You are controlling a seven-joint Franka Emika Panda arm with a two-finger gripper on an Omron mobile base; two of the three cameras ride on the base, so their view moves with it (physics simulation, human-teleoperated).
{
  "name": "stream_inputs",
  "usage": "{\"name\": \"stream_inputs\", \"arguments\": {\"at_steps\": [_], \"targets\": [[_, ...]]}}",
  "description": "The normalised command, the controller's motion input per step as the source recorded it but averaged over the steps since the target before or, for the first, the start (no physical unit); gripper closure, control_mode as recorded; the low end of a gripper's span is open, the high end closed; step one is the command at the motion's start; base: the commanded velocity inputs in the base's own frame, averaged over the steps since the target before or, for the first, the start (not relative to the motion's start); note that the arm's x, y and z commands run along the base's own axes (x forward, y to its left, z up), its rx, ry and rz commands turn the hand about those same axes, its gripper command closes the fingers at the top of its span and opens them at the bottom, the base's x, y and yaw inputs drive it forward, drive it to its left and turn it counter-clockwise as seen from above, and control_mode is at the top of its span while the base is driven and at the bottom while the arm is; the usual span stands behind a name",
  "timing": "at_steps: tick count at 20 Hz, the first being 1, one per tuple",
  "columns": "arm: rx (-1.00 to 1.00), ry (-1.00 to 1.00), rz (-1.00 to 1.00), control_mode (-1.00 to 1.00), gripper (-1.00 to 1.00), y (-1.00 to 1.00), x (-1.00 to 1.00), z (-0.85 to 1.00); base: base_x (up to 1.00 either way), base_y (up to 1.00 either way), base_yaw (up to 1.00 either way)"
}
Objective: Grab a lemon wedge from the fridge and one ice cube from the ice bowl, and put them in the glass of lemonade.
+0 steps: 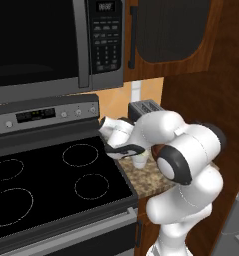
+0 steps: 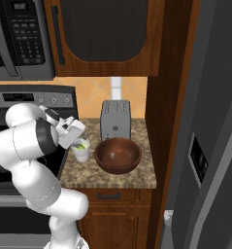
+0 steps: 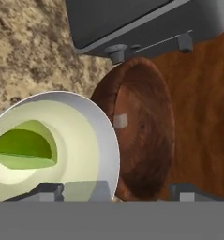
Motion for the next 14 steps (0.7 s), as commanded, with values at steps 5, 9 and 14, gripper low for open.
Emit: {"name": "stream_inputs", "arguments": {"at_steps": [5,9,14], "targets": [[0.07,0.00,-0.06,-1.00,-1.00,0.00,0.00,-0.01,0.00,0.00,0.00],[0.14,0.00,-0.07,-1.00,-1.00,0.00,0.00,0.00,0.00,0.00,0.00],[0.12,0.00,-0.08,-1.00,-1.00,0.00,0.00,0.06,0.00,0.00,0.00]]}}
